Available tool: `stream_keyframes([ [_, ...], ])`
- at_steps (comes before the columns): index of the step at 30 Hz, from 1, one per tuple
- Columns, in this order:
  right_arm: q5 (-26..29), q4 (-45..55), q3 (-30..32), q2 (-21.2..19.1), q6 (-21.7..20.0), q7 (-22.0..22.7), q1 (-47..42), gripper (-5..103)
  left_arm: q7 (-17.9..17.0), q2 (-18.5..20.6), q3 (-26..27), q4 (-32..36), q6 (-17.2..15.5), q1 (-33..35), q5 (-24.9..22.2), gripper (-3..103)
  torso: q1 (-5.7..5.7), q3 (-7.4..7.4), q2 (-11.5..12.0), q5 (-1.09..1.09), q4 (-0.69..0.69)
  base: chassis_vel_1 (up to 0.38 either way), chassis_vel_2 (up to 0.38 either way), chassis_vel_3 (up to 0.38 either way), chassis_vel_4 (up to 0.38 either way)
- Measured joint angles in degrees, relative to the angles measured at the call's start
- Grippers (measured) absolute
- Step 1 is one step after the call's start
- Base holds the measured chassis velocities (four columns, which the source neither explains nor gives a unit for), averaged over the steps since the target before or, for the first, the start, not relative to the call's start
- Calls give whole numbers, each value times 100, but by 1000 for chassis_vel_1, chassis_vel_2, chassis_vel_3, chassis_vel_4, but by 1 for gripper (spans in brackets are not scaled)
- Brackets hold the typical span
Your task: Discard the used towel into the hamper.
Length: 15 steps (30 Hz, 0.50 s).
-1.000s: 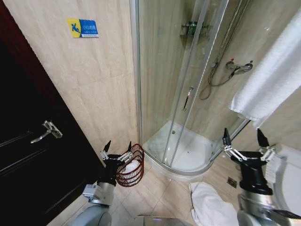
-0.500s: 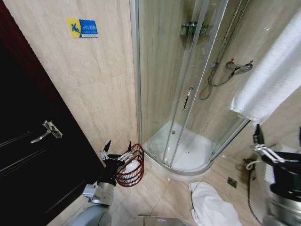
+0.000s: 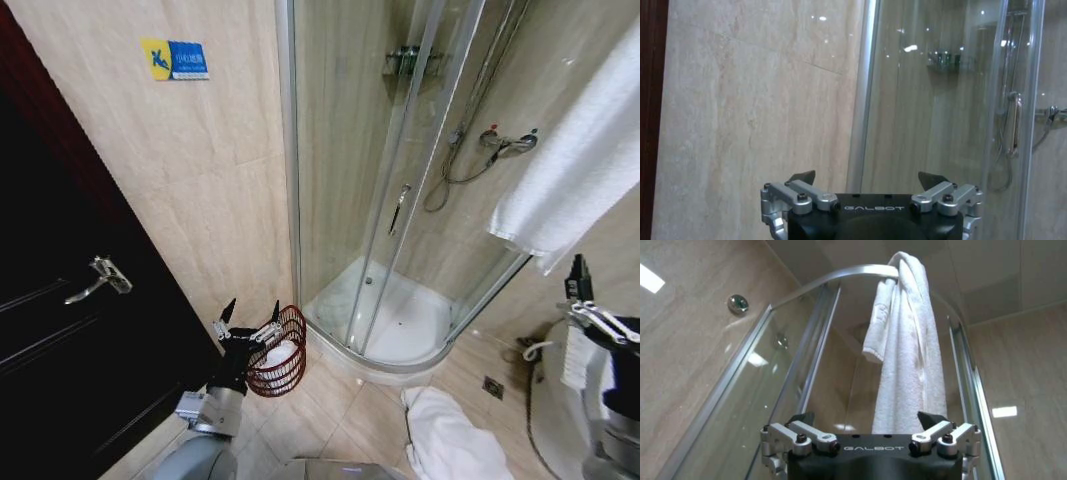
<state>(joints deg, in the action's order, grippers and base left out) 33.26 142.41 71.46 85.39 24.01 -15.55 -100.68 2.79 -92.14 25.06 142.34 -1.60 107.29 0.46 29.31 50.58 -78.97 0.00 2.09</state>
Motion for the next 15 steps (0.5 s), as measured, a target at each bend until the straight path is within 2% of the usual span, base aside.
stream_keyframes([
  [8, 51, 10, 56, -85, -89, 16, 52, 100, 0, 0, 0, 0, -2, 0, 0, 100, 0, 0, 0, -1, 0, -48, -51, 57, 51],
  [15, 53, 12, 51, -73, -100, 16, 53, 100, 0, 0, 0, 0, -2, 0, 0, 100, 0, 0, 0, -1, 0, -113, -109, 101, 120],
])
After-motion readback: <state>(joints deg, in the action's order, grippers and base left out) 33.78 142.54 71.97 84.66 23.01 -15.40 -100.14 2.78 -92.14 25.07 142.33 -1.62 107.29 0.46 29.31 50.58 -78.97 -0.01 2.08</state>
